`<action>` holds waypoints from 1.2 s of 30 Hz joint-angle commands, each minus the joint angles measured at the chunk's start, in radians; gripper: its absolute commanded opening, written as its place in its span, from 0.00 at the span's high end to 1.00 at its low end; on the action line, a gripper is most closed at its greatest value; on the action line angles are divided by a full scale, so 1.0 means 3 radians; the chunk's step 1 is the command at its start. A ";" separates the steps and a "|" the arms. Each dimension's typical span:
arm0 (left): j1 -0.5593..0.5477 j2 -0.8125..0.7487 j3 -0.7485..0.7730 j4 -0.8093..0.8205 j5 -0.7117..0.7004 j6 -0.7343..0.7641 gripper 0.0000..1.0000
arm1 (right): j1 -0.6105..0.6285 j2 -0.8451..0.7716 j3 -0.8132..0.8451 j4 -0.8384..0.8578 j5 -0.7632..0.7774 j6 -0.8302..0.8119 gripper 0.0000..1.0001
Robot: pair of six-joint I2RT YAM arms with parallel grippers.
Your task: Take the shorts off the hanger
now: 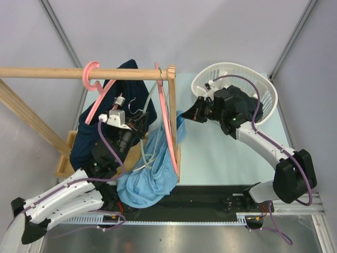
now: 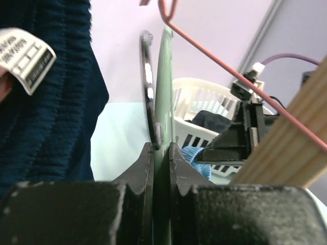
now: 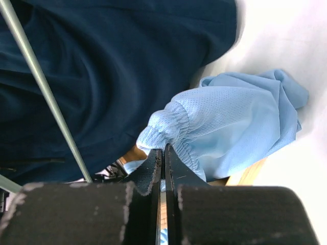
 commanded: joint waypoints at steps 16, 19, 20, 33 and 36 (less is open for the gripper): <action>-0.0004 -0.0491 0.0803 -0.2018 -0.0054 -0.0834 1.00 | -0.1053 -0.1325 0.1059 -0.1080 0.0449 -0.0503 1.00; -0.0004 -0.0476 0.0849 -0.2146 -0.0024 -0.0881 0.99 | -0.1068 -0.1499 0.1258 -0.1325 0.0567 -0.0570 1.00; -0.0009 -0.0460 0.0884 -0.2177 0.0002 -0.0886 1.00 | -0.1068 -0.1530 0.1325 -0.1391 0.0663 -0.0620 1.00; -0.0004 -0.0317 0.1043 -0.2300 0.0375 -0.0962 1.00 | -0.1068 -0.1520 0.1761 -0.1690 0.0358 -0.0464 1.00; -0.0004 -0.0307 0.1048 -0.2315 0.0406 -0.0983 1.00 | -0.0916 -0.1408 0.1475 -0.1495 0.0122 -0.0340 1.00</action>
